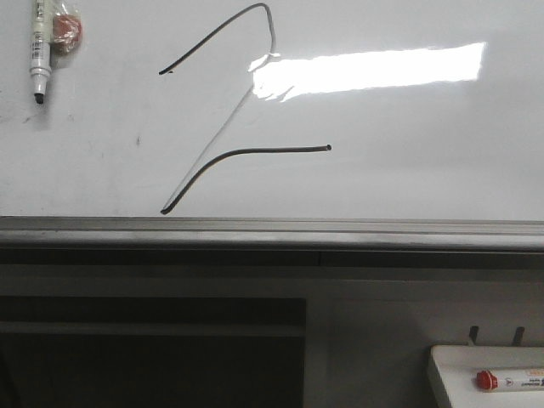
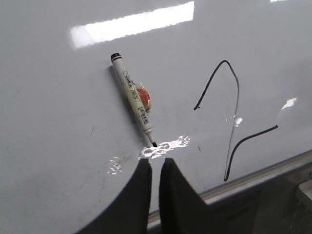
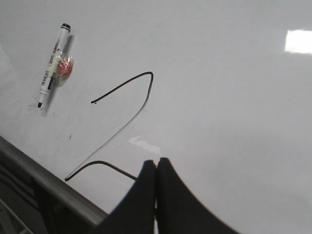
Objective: Write number 2 on whiteboard
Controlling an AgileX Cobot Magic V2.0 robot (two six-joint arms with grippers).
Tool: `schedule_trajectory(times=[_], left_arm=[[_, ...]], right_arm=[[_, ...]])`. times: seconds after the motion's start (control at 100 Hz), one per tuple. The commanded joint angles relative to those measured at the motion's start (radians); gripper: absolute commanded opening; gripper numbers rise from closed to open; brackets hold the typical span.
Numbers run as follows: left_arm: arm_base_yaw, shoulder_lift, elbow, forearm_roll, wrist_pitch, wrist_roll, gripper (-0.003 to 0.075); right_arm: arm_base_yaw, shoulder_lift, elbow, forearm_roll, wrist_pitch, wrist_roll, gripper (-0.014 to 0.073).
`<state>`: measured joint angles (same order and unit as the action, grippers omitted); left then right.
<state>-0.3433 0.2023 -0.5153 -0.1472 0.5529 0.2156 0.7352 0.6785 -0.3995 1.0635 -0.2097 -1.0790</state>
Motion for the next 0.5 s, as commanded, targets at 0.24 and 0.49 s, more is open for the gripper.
schedule_trajectory(times=[0.24, 0.49], left_arm=[[0.002, -0.067, 0.045, -0.024, -0.063, -0.007, -0.002], [0.002, -0.067, 0.045, -0.03, -0.064, -0.007, -0.002]], right_arm=[[-0.005, -0.001, -0.024, 0.001, -0.05, 0.001, -0.0068], [-0.005, -0.001, -0.024, 0.001, -0.05, 0.001, -0.0068]])
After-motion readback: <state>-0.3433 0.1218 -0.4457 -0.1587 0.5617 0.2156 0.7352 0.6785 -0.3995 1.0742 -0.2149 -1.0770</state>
